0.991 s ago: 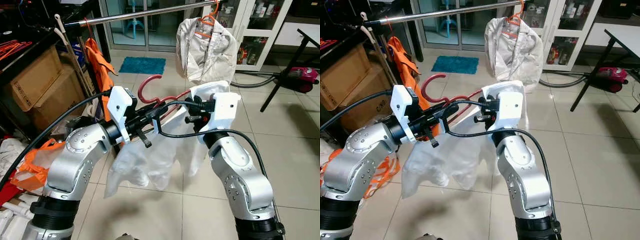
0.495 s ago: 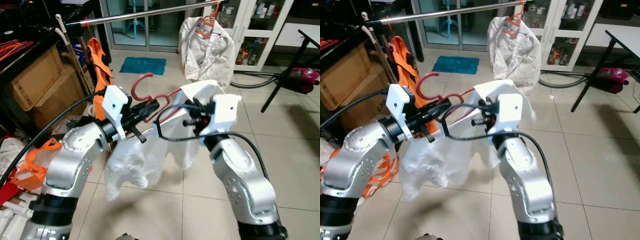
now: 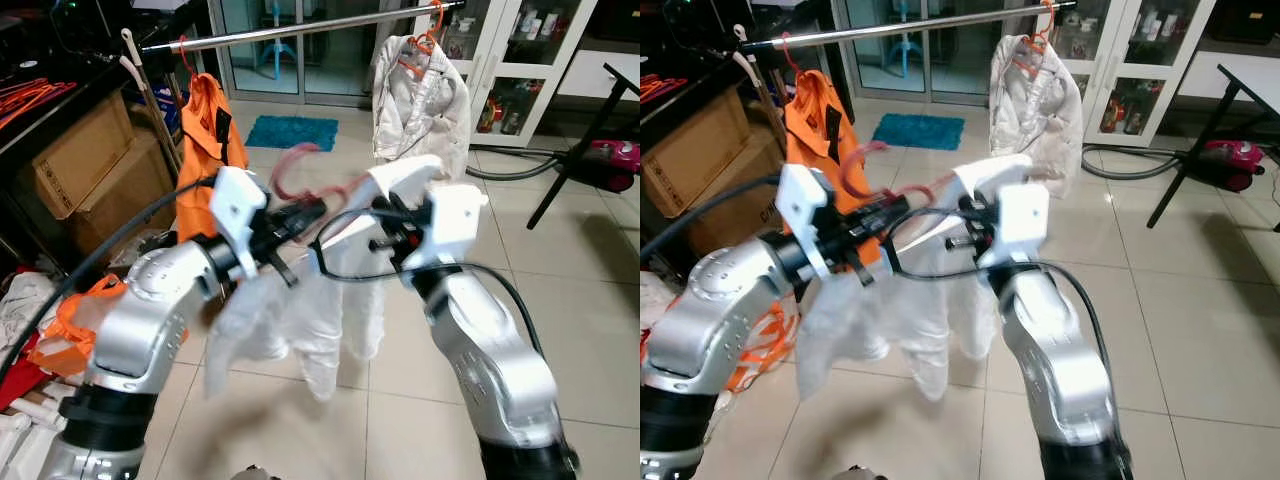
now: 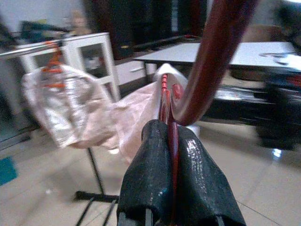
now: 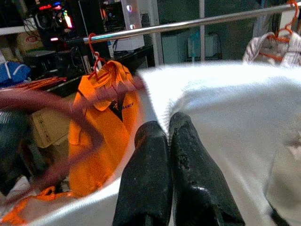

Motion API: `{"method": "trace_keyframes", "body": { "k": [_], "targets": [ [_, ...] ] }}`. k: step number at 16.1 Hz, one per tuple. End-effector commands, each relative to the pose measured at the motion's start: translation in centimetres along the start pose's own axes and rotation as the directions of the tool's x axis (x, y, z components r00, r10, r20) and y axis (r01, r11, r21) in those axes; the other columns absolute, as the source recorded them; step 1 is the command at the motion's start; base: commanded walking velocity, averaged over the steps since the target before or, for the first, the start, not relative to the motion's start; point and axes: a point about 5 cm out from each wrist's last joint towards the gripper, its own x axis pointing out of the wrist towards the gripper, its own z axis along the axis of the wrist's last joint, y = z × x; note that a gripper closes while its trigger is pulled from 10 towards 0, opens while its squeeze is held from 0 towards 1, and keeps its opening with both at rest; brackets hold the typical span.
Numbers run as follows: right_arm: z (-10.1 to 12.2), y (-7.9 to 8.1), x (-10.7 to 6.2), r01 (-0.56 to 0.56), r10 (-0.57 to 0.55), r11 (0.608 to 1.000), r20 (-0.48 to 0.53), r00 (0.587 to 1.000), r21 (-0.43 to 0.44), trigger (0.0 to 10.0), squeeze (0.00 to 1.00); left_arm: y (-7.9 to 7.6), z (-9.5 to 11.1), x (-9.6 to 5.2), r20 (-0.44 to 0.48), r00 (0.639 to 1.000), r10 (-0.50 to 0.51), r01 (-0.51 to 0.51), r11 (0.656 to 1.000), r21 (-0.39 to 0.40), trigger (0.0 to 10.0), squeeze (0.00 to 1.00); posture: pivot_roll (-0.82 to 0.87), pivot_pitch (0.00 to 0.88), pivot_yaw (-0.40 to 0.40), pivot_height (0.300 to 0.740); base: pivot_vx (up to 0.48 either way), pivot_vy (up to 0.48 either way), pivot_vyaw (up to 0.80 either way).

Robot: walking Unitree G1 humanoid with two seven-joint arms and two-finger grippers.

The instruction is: Hang hanger

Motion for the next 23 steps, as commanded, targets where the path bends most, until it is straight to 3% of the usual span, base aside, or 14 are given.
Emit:
{"method": "trace_keyframes", "body": {
  "k": [1,3,4,7,11,12,15,21,22,23],
  "targets": [
    [0.6,-0.2,0.8,0.033,-0.032,0.999,0.021,0.999,-0.036,0.0,0.0,-0.7,0.1,0.2,-0.019,0.999,-0.039,0.04,0.998,0.039,10.0,0.0,-0.05,0.0,0.031,0.74,0.0,0.0,0.0],
    [1.1,-1.9,1.3,0.127,-0.126,0.99,0.029,0.992,-0.058,0.0,0.0,-0.5,-0.2,0.0,-0.039,0.999,-0.026,0.029,0.998,0.064,10.0,0.0,-0.05,0.0,0.027,0.74,0.0,0.0,0.0],
    [1.4,-3.6,1.4,0.197,-0.195,0.977,0.03,0.98,-0.084,0.0,0.0,-0.3,-0.4,-0.4,-0.059,0.998,-0.018,0.022,0.997,0.073,10.0,0.0,-0.04,0.0,0.025,0.74,0.0,0.0,0.0],
    [2.1,-6.1,1.4,0.255,-0.253,0.961,0.032,0.967,-0.111,0.0,0.0,0.7,-0.7,-1.0,-0.081,0.995,0.054,-0.047,0.995,0.087,10.0,0.0,-0.04,0.0,0.024,0.74,0.0,0.0,0.0],
    [1.5,-5.5,0.9,0.167,-0.168,0.979,-0.001,0.986,-0.114,0.0,0.0,2.9,-0.5,-1.0,-0.059,0.973,0.224,-0.218,0.972,0.092,10.0,0.0,-0.04,0.0,0.026,0.74,0.0,0.0,0.0],
    [1.1,-3.9,0.4,0.045,-0.047,0.994,-0.015,0.999,-0.097,0.0,0.0,3.5,0.1,-1.0,-0.027,0.966,0.256,-0.254,0.965,0.062,10.0,0.0,-0.04,0.0,0.028,0.74,0.0,0.0,0.0],
    [1.3,-3.2,0.1,-0.022,0.022,0.996,-0.002,1.0,-0.085,0.0,0.0,3.1,0.1,-0.8,-0.018,0.974,0.227,-0.226,0.973,0.051,10.0,0.0,-0.04,0.0,0.028,0.74,0.0,0.0,0.0],
    [2.9,-4.3,0.3,-0.002,0.006,0.995,0.039,0.999,-0.104,0.0,0.0,1.6,-0.3,-0.8,-0.045,0.993,0.109,-0.106,0.993,0.059,10.0,0.0,-0.05,0.0,0.026,0.74,0.0,0.0,0.0],
    [3.1,-4.5,0.4,-0.004,0.009,0.993,0.035,0.999,-0.117,0.6,0.0,1.5,-0.3,-0.9,-0.046,0.994,0.101,-0.098,0.993,0.06,10.0,0.0,-0.05,0.0,0.025,0.74,0.0,0.0,0.0],
    [3.2,-4.6,0.4,-0.005,0.009,0.991,0.029,1.0,-0.13,10.0,0.0,1.4,-0.3,-0.9,-0.047,0.994,0.095,-0.092,0.994,0.061,10.0,0.0,-0.05,0.0,0.025,0.74,0.0,0.0,0.0]
  ]
}}
